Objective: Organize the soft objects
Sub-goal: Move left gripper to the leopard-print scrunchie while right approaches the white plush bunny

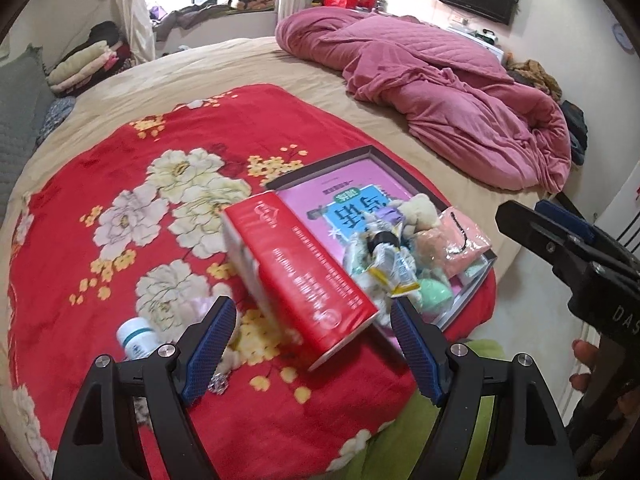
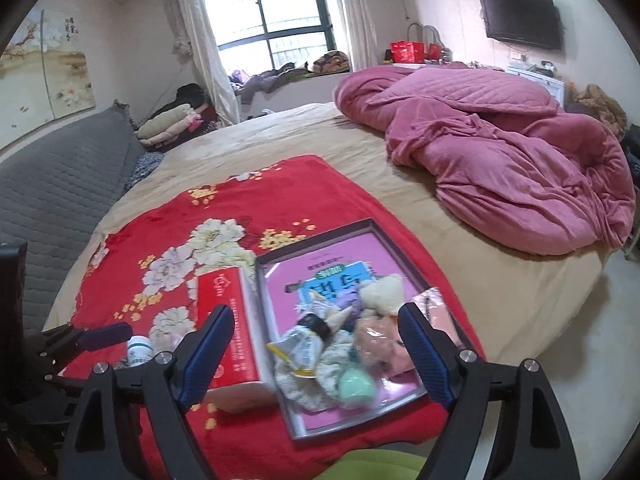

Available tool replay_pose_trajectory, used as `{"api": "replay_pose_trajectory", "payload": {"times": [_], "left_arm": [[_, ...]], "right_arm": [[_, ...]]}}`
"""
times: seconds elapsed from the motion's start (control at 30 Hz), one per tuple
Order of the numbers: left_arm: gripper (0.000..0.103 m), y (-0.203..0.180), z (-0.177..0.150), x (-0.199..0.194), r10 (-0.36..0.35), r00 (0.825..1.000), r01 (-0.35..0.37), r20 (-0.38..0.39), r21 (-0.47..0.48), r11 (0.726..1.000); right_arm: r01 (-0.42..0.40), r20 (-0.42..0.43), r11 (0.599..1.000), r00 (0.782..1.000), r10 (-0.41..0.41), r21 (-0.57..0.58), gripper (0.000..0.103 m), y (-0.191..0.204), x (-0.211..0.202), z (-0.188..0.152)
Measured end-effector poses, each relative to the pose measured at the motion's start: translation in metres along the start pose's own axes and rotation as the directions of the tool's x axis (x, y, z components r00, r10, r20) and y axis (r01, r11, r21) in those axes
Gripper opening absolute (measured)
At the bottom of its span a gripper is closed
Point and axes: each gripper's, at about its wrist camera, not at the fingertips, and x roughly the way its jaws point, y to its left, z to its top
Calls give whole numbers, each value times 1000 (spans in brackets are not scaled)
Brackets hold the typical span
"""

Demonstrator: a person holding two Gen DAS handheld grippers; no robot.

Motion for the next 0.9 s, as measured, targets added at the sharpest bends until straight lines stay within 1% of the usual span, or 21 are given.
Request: {"api": "replay_pose_trajectory", "payload": {"times": [0.23,0.47,0.7,0.9], "left_arm": [[81,26,-17,-19,9,1000,-9,12,-40,999],[81,57,-32,-37,36,999,-34,25,-83,996],[81,90,-47,-50,62,997,-56,34,-142,988],[81,126,-59,-63,108,994,-99,33,-205,974]], "right_arm": [[-10,5,999,1000,10,-36,85,31,-9,1],[-20,11,995,1000,21,-98,85,61,-14,2],[-58,5,987,998,60,-147,85,91,-12,2],[-103,-8,975,995,104,-197,85,118,-7,-2]]}}
